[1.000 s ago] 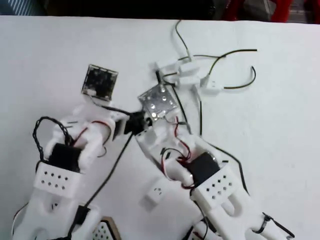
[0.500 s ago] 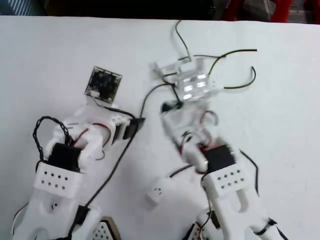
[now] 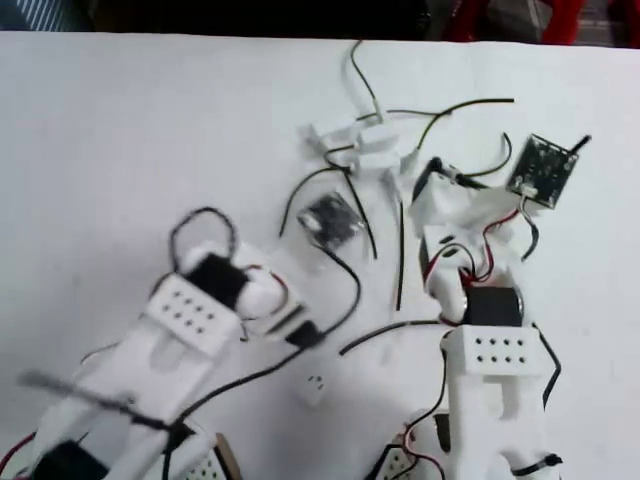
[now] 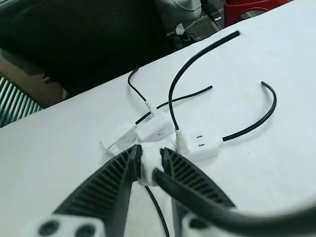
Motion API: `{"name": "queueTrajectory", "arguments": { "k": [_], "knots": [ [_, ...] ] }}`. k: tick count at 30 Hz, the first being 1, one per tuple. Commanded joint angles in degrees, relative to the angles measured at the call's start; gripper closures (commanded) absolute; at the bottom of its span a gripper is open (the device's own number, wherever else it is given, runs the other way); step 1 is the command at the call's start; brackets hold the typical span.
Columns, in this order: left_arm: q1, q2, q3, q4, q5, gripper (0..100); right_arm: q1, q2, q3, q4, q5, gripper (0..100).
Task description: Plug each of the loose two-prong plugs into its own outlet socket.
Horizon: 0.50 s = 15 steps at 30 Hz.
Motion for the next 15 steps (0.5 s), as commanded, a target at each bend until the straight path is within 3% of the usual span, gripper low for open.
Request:
{"name": "queueTrajectory", "arguments": {
  "k": [1,10,15],
  "knots": [
    [4.97,7.43,-2.64,0.35,-0.09,65,1.36,-1.45,0.09,-3.56,-0.53,98.1],
    [8.92,24.84,-2.99,-7.74,0.09,65,1.54,-1.45,0.18,-3.82,-0.62,98.1],
    [9.01,31.69,-3.60,-11.34,4.66,65,1.54,-1.45,0.18,-3.82,-0.62,98.1]
  ]
}}
